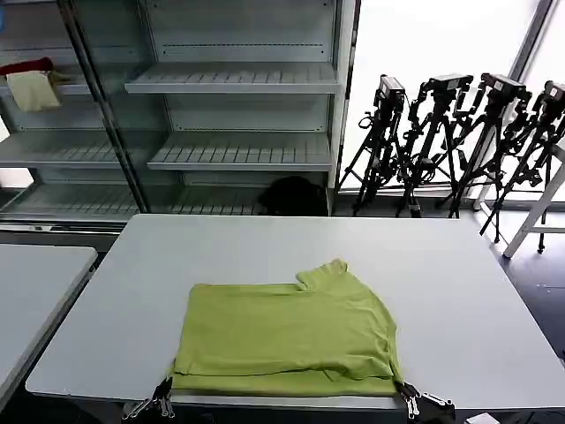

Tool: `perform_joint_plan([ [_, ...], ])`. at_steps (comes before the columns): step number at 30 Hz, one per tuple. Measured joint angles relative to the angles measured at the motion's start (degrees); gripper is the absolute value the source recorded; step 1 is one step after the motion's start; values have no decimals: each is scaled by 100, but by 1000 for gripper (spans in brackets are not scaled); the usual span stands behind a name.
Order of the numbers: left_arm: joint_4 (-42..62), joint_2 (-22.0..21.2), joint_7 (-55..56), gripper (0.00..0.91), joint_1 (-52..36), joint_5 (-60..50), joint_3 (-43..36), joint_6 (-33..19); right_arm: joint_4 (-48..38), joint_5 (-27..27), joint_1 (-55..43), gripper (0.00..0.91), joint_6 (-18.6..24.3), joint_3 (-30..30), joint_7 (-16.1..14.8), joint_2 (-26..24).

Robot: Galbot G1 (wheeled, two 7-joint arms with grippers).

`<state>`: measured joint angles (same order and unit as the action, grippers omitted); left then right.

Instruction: Fold and organize the clothes.

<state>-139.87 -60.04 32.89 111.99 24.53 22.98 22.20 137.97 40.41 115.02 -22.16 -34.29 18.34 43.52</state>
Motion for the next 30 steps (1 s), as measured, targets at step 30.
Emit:
perform_joint_plan([
  [30,-662,91,-11,907,-721,-59,115,549,198,388,-1421,907,-140,-414,-13,-148],
])
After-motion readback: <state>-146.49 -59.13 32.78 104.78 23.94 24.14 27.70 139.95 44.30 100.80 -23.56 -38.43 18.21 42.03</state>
